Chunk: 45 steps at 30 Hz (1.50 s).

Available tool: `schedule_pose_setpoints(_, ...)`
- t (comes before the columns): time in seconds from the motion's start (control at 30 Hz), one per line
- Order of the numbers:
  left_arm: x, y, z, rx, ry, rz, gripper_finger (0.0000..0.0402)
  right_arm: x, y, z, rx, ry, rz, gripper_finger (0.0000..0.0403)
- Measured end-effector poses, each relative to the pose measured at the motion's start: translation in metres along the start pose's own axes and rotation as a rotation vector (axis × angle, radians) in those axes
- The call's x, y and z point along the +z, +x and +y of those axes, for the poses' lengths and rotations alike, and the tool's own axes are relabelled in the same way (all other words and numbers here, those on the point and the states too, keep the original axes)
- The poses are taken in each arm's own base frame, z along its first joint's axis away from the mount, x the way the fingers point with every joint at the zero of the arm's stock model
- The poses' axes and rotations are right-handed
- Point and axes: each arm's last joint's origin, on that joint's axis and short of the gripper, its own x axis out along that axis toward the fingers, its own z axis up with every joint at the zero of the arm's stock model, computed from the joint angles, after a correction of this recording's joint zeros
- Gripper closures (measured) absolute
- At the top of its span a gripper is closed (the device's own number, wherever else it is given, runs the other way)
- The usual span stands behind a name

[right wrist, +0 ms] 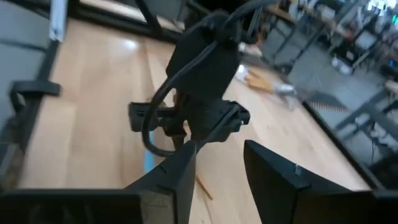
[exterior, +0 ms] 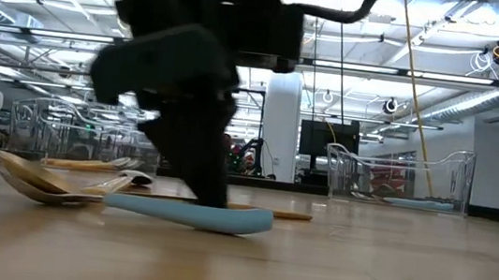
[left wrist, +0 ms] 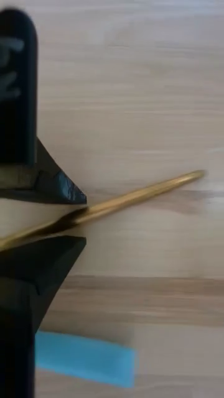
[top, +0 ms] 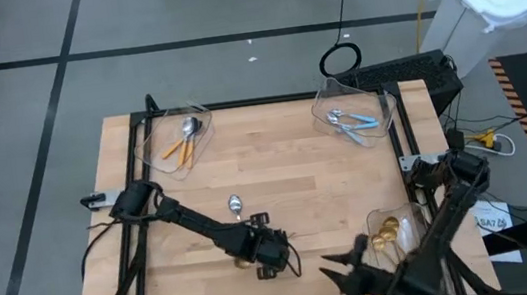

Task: Sort silverware by color (type)
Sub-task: Put the gold spoon into the bottom transparent bin

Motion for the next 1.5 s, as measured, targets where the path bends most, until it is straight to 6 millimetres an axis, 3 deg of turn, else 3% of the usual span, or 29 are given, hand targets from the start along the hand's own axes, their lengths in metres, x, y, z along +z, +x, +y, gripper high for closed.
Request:
schedule_pose_setpoints(0.27, 0.005, 0.013, 0.000, 0.020, 0.020, -0.052, 0.0387, 0.011, 0.025, -0.033, 0.131, 0.067, 0.265, 0.0271)
schedule_pose_setpoints(0.5, 0.005, 0.013, -0.004, 0.052, 0.067, -0.091, 0.0392, 0.002, 0.015, -0.045, 0.212, 0.098, 0.505, 0.0271)
schedule_pose_setpoints(0.63, 0.005, 0.012, -0.003, 0.051, 0.076, -0.085, 0.0394, -0.005, 0.005, -0.037, 0.225, 0.058, 0.509, 0.0271)
schedule_pose_setpoints(0.97, 0.005, -0.019, 0.000, 0.044, 0.093, -0.084, 0.0396, -0.013, -0.014, -0.028, 0.250, -0.051, 0.478, 0.0271)
schedule_pose_setpoints(1.3, 0.003, -0.025, 0.002, 0.113, 0.116, -0.079, 0.0400, -0.008, -0.005, -0.038, 0.063, -0.090, 0.310, 0.0271)
schedule_pose_setpoints(1.5, -0.001, -0.026, 0.004, 0.130, 0.108, -0.032, 0.0399, -0.005, 0.010, -0.045, 0.014, -0.069, 0.316, 0.0271)
